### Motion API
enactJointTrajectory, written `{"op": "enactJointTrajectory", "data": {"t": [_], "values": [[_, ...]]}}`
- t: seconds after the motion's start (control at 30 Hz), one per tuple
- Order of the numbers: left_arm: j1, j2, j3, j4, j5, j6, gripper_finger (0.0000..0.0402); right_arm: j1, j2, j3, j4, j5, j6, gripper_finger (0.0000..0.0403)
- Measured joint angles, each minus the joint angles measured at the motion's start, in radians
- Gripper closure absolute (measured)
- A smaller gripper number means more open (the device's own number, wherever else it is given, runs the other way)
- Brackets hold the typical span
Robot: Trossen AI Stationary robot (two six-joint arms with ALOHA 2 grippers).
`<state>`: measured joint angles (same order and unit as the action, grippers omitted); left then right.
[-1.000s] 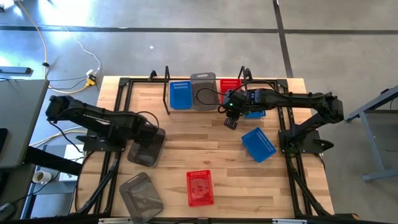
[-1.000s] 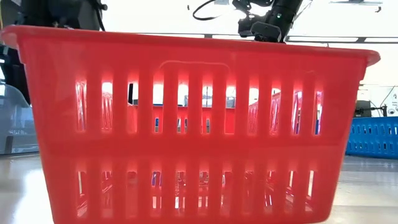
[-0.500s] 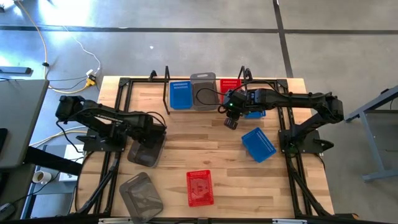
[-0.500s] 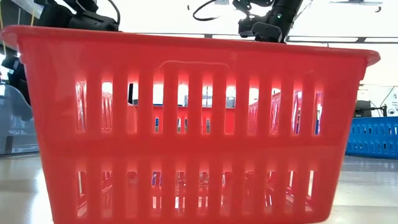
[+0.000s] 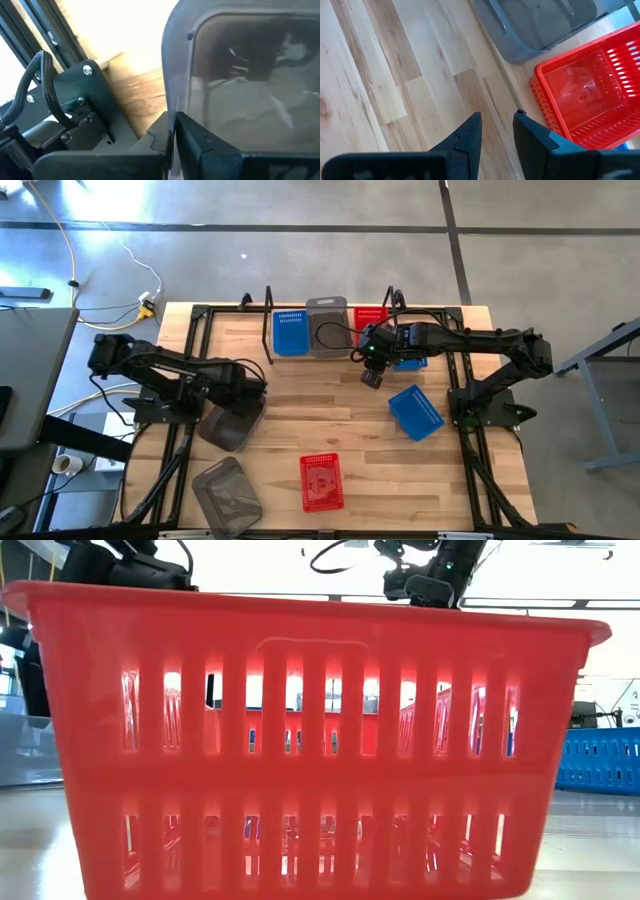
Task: Stack baskets on shelf by color
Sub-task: Stack the top black bin on the other black bin on the shelf
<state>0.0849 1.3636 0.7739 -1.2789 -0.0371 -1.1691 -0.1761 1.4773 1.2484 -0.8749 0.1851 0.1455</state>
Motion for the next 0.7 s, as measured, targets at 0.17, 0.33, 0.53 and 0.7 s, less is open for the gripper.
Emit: {"op": "enactJointTrajectory", "data": {"t": [0.17,0.33,0.53,0.7], "values": [[-0.001,-0.052,0.039,0.002,-0.047,-0.052,0.0399,0.0,0.0,0.0,0.002,-0.012,0.0,0.0304],[0.006,-0.108,0.083,0.002,-0.091,-0.129,0.04,0.003,0.0,0.0,0.021,-0.068,-0.04,0.0304],[0.006,-0.153,0.138,0.003,-0.136,-0.218,0.0401,0.046,0.0,0.0,0.069,-0.118,-0.101,0.0304],[0.006,-0.166,0.197,0.008,-0.187,-0.252,0.0401,0.101,0.0,0.0,0.165,-0.164,-0.147,0.0304]]}}
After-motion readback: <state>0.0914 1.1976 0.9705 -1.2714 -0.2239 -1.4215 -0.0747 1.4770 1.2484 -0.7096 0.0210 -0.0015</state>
